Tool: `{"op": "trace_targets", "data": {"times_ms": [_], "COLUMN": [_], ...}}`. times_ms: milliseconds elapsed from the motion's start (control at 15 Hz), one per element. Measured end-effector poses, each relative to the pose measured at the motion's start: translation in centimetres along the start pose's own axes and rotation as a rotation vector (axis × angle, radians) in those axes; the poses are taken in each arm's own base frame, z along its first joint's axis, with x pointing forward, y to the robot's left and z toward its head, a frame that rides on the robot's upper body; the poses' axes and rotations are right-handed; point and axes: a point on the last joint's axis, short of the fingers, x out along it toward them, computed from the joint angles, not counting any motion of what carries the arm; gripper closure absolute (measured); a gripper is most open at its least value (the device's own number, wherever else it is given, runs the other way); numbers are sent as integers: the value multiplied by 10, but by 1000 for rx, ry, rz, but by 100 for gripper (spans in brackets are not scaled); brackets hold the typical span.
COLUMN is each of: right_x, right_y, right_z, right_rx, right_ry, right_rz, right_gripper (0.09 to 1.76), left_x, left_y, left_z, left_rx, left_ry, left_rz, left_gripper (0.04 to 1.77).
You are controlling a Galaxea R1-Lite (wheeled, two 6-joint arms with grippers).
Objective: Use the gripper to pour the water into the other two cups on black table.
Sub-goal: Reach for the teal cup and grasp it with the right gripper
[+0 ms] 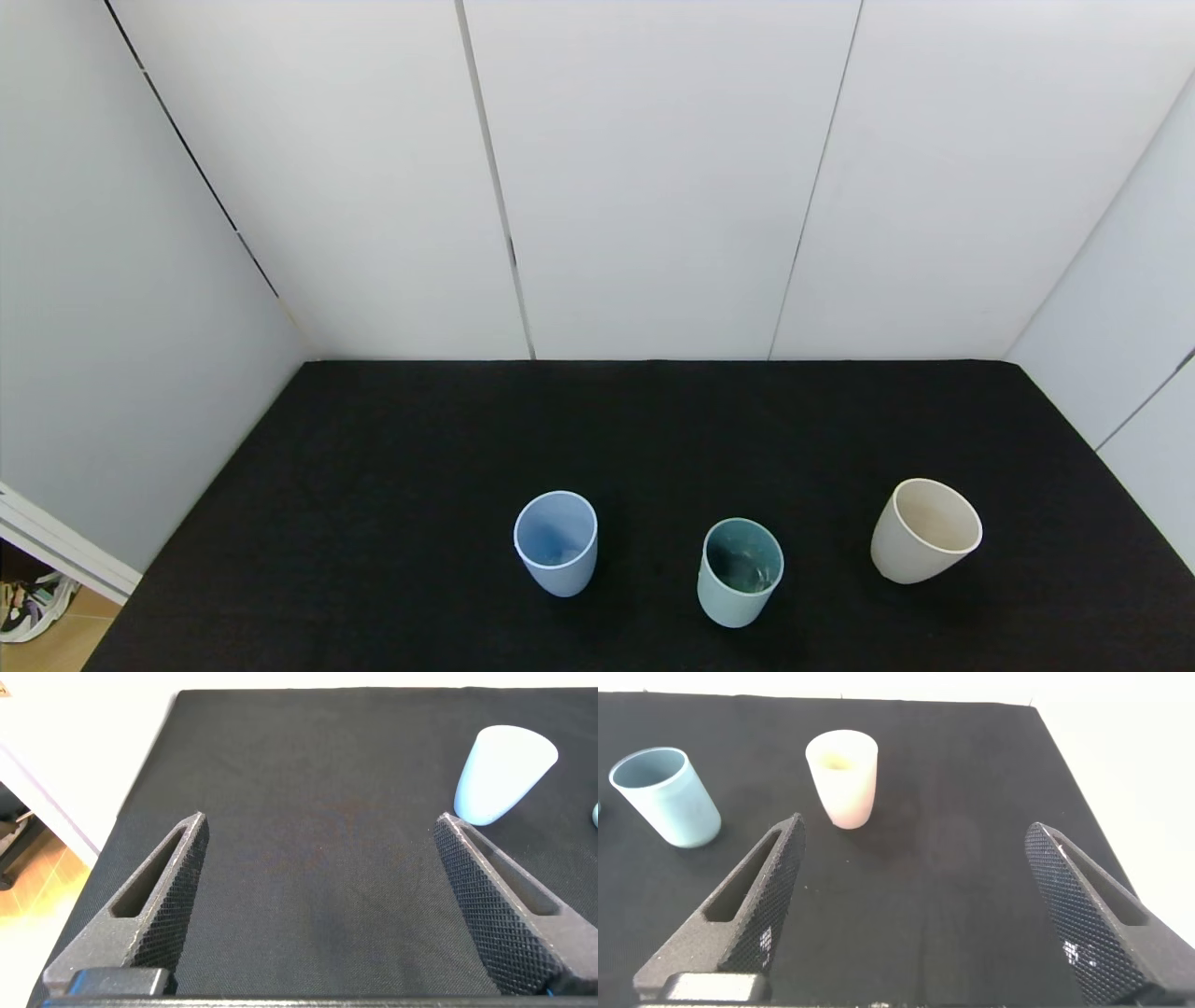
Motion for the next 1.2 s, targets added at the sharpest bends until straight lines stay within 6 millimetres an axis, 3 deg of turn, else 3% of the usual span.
{"op": "trace_targets", "data": {"times_ms": [333,733,933,1200], "right_x": [-2,-4,8,43], "right_y": [1,4,6,8], "right_z": [8,50,77,108], "right_rx": [7,6,3,-55], "right_ry": [-21,14,69,133], "right_rz": [30,137,206,292], "right_gripper": [14,14,14,14], "left_x": [0,0,0,0], "left_y": [0,0,0,0], "left_z": [0,0,0,0], "left_rx": [0,0,0,0], "left_ry": [0,0,0,0], "left_rz": [0,0,0,0], "left_gripper": [9,9,9,9]}}
